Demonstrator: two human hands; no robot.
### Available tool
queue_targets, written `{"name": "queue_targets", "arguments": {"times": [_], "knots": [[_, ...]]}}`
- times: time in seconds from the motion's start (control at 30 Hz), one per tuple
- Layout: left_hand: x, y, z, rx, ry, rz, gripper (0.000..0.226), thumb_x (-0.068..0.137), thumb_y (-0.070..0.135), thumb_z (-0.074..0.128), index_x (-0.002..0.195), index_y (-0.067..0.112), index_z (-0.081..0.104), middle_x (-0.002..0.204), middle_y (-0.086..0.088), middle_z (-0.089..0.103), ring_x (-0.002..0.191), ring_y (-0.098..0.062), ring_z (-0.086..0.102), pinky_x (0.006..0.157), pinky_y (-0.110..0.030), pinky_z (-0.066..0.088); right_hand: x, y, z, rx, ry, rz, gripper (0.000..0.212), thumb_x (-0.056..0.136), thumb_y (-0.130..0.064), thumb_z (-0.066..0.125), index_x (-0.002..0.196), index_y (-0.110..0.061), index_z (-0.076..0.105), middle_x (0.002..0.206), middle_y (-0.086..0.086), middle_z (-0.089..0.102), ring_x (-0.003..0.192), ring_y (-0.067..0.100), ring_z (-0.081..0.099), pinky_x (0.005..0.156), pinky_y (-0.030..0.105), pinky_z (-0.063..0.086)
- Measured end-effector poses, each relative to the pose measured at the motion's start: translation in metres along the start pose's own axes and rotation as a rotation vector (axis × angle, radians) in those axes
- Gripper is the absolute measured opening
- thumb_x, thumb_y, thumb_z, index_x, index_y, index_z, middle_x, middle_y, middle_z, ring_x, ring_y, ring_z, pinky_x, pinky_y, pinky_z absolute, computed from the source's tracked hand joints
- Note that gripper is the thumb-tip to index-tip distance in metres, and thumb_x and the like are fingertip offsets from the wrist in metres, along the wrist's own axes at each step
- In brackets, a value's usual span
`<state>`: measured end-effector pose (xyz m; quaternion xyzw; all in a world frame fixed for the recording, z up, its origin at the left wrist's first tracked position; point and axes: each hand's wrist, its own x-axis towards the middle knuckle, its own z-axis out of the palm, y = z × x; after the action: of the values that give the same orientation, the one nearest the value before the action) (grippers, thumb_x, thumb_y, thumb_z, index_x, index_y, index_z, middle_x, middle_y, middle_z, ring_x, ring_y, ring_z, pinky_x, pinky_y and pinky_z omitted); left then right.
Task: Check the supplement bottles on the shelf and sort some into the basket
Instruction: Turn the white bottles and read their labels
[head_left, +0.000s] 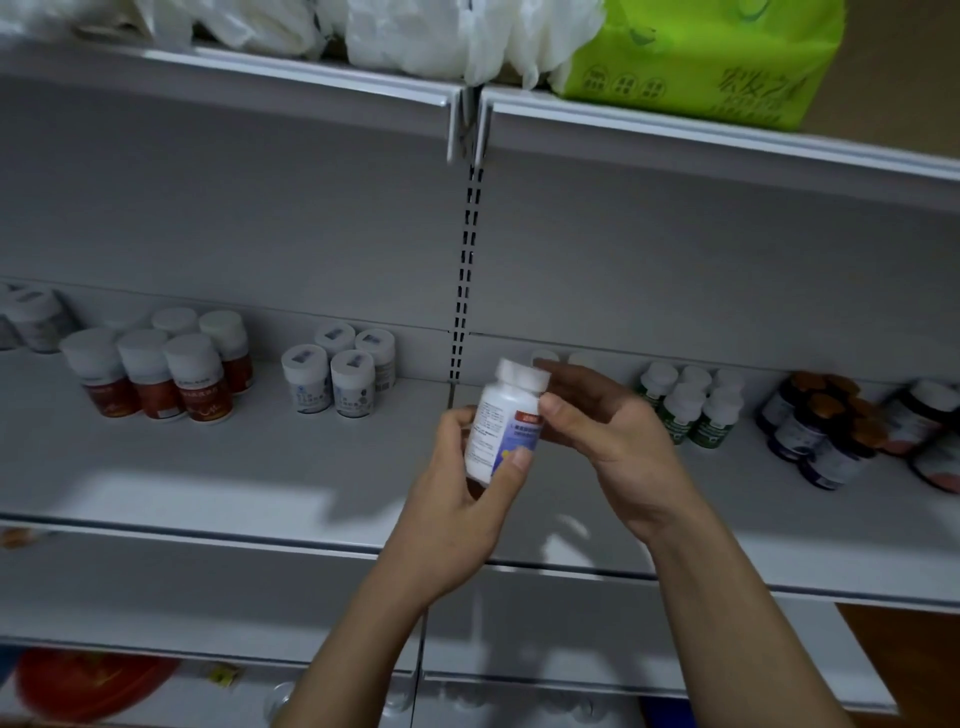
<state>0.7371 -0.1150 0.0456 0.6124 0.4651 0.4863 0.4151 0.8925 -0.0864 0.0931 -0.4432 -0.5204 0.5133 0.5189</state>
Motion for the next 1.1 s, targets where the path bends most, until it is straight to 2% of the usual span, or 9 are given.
{"name": "queue_targets", "arguments": {"times": [0.17, 0.3, 0.4, 0.63, 0.73, 0.8, 0.9, 1.0, 1.1], "knots": [[0.001, -0.004, 0.0, -0.021, -0.08, -0.039, 0.03, 0.087, 0.05, 0.049, 0.113, 0.035, 0.051, 0.091, 0.015, 0.064, 0.067, 0.001, 0.056, 0.071, -0.022, 0.047, 0.0, 0.0, 0.0, 0.052, -0.075, -0.012, 0.044, 0.073, -0.009, 0.068, 0.117, -0.016, 0.066, 0.11, 0.011, 0.07, 0.101, 0.019, 0.066, 0.087, 0.028, 0.055], [0.002, -0.009, -0.001, 0.024, -0.055, -0.051, 0.041, 0.077, 0.05, 0.069, 0.113, 0.039, 0.051, 0.11, 0.007, 0.056, 0.088, -0.004, 0.061, 0.077, -0.022, 0.05, 0.0, -0.002, 0.005, 0.024, 0.04, 0.008, 0.044, 0.079, 0.01, 0.068, 0.117, -0.013, 0.063, 0.102, 0.01, 0.065, 0.082, 0.008, 0.065, 0.065, 0.019, 0.052], [0.003, -0.011, -0.001, 0.142, -0.011, -0.011, 0.047, 0.075, 0.036, 0.079, 0.111, 0.041, 0.049, 0.108, 0.014, 0.047, 0.096, 0.0, 0.057, 0.082, -0.02, 0.048, 0.001, -0.002, 0.01, -0.007, 0.093, 0.019, 0.043, 0.079, 0.006, 0.07, 0.118, -0.012, 0.062, 0.096, 0.009, 0.063, 0.073, 0.006, 0.065, 0.058, 0.018, 0.05], [0.006, -0.014, -0.01, 0.206, 0.097, 0.005, 0.044, 0.071, 0.028, 0.082, 0.097, 0.046, 0.051, 0.103, 0.009, 0.046, 0.086, 0.004, 0.054, 0.076, -0.011, 0.044, 0.002, 0.001, 0.011, -0.154, 0.028, -0.015, 0.028, 0.078, -0.007, 0.076, 0.104, -0.018, 0.07, 0.101, 0.002, 0.072, 0.087, 0.014, 0.066, 0.074, 0.033, 0.059], [0.008, -0.018, -0.011, 0.212, 0.143, -0.001, 0.048, 0.069, 0.023, 0.084, 0.093, 0.045, 0.048, 0.104, 0.01, 0.048, 0.088, 0.007, 0.053, 0.078, -0.017, 0.048, 0.004, 0.002, 0.011, -0.208, 0.037, -0.005, 0.03, 0.079, -0.006, 0.075, 0.104, -0.022, 0.069, 0.109, 0.005, 0.07, 0.09, 0.016, 0.066, 0.075, 0.034, 0.059], [0.009, -0.022, -0.012, 0.203, 0.16, -0.018, 0.051, 0.067, 0.022, 0.085, 0.095, 0.043, 0.047, 0.106, 0.01, 0.051, 0.09, 0.008, 0.053, 0.08, -0.021, 0.05, 0.006, 0.002, 0.012, -0.29, 0.043, -0.027, 0.032, 0.077, -0.008, 0.078, 0.103, -0.025, 0.068, 0.103, 0.003, 0.069, 0.084, 0.008, 0.065, 0.074, 0.032, 0.059], [0.011, -0.029, -0.012, 0.242, 0.193, -0.019, 0.052, 0.065, 0.021, 0.086, 0.098, 0.035, 0.049, 0.105, 0.006, 0.053, 0.092, 0.006, 0.052, 0.078, -0.022, 0.049, 0.01, 0.002, 0.016, -0.424, 0.04, -0.057, 0.035, 0.073, -0.012, 0.082, 0.1, -0.028, 0.067, 0.092, -0.004, 0.068, 0.073, -0.001, 0.063, 0.072, 0.024, 0.056], [0.016, -0.033, -0.011, 0.314, 0.231, -0.011, 0.052, 0.064, 0.02, 0.086, 0.103, 0.026, 0.052, 0.104, 0.005, 0.051, 0.088, -0.001, 0.051, 0.076, -0.022, 0.044, 0.015, 0.009, 0.021, -0.462, 0.089, -0.08, 0.029, 0.071, -0.012, 0.083, 0.093, -0.025, 0.067, 0.087, -0.005, 0.07, 0.072, 0.006, 0.067, 0.071, 0.036, 0.059], [0.021, -0.041, -0.014, 0.467, 0.194, -0.066, 0.064, 0.067, 0.031, 0.084, 0.121, 0.022, 0.051, 0.113, 0.002, 0.049, 0.104, -0.018, 0.054, 0.087, -0.034, 0.047, 0.028, 0.021, 0.024, -0.554, 0.136, -0.092, 0.025, 0.07, -0.013, 0.081, 0.087, -0.023, 0.066, 0.083, -0.007, 0.07, 0.069, 0.009, 0.067, 0.07, 0.036, 0.058]]}}
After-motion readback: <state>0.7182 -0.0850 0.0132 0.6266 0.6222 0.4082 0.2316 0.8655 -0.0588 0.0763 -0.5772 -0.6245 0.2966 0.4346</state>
